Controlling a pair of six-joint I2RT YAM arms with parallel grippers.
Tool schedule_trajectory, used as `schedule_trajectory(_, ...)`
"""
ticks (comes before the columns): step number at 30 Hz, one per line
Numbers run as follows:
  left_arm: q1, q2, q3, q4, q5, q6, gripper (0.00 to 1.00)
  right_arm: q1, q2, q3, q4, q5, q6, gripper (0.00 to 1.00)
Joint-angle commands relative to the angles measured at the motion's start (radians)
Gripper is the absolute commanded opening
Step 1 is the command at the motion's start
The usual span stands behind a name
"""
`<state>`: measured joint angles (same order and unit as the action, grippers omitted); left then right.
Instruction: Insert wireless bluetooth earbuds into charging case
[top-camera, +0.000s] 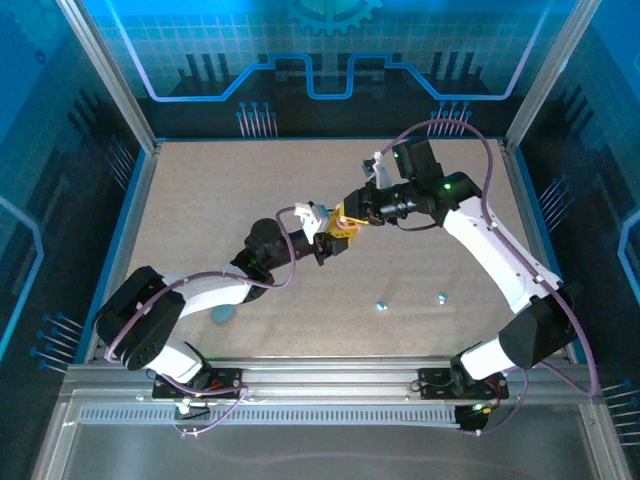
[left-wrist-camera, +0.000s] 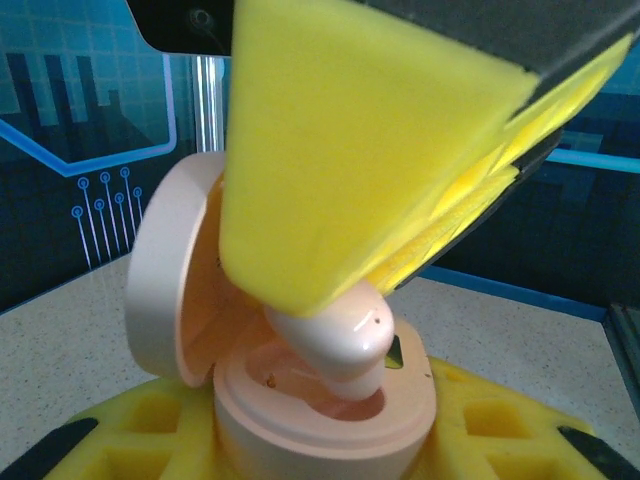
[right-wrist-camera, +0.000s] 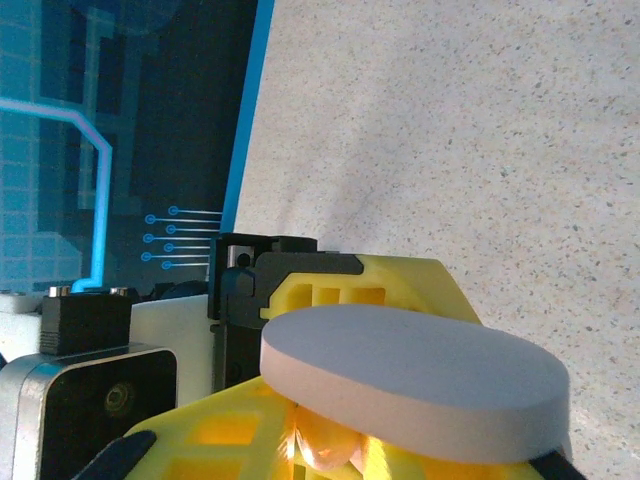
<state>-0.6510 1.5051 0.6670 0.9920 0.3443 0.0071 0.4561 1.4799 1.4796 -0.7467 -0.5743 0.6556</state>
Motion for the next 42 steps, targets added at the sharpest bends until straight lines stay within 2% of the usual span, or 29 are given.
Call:
schedule_trajectory(1,-0.009,-0.009,0.039,0.08,0.005,0.01,0.33,0.022,0.025,0.027,-0.075,0.061,-0.041,0.25)
schedule_trajectory(13,-0.009,-0.016,0.035,0.076,0.004,0.008,0.33,0.045,0.04,0.056,-0.111,0.101,-0.059,0.28)
schedule_trajectory(18,-0.01,-0.013,0.037,0.076,0.005,0.009,0.33,0.045,0.039,0.054,-0.094,0.08,-0.053,0.24)
schedule_trajectory(42,-0.01,-0.017,0.034,0.075,0.0,0.008,0.33,0.052,0.035,0.067,-0.106,0.085,-0.054,0.31)
